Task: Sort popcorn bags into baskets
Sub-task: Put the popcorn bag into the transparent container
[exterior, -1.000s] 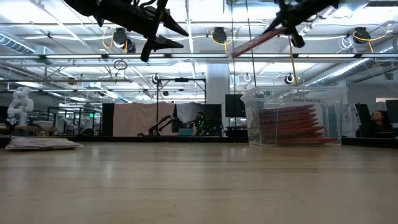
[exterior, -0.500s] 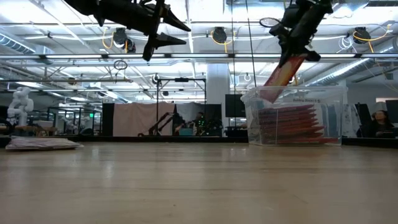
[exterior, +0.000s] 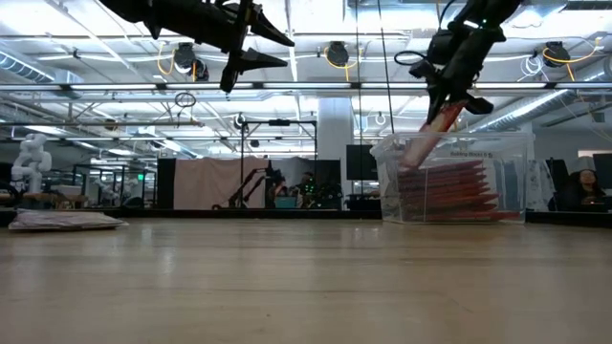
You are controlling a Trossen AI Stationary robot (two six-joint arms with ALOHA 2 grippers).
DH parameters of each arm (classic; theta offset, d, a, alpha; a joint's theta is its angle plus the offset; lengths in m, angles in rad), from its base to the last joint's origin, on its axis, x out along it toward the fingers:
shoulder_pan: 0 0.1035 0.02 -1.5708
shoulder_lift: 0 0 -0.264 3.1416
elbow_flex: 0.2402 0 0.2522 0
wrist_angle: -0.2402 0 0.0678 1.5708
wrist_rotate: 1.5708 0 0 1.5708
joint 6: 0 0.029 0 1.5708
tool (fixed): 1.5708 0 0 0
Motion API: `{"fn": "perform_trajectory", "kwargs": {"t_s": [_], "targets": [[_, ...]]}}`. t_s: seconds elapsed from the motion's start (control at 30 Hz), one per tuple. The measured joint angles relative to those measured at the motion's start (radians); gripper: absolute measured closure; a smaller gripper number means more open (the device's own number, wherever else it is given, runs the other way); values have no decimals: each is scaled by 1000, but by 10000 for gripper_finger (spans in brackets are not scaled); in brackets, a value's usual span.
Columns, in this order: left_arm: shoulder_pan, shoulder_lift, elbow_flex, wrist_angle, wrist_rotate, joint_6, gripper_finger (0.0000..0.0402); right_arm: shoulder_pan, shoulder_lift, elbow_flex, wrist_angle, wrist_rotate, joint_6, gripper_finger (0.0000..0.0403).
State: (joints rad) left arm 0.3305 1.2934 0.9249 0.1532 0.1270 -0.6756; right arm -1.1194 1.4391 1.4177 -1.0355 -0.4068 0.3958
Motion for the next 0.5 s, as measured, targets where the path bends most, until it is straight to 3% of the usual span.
{"fn": "perform_trajectory", "kwargs": {"t_s": [0.33,0.5], "targets": [[1,0,0,-3,4,24,240,2,-12,-18,50,101,19,254],[3,0,0,-7,18,31,240,3,-50,-18,114,119,39,221]]}}
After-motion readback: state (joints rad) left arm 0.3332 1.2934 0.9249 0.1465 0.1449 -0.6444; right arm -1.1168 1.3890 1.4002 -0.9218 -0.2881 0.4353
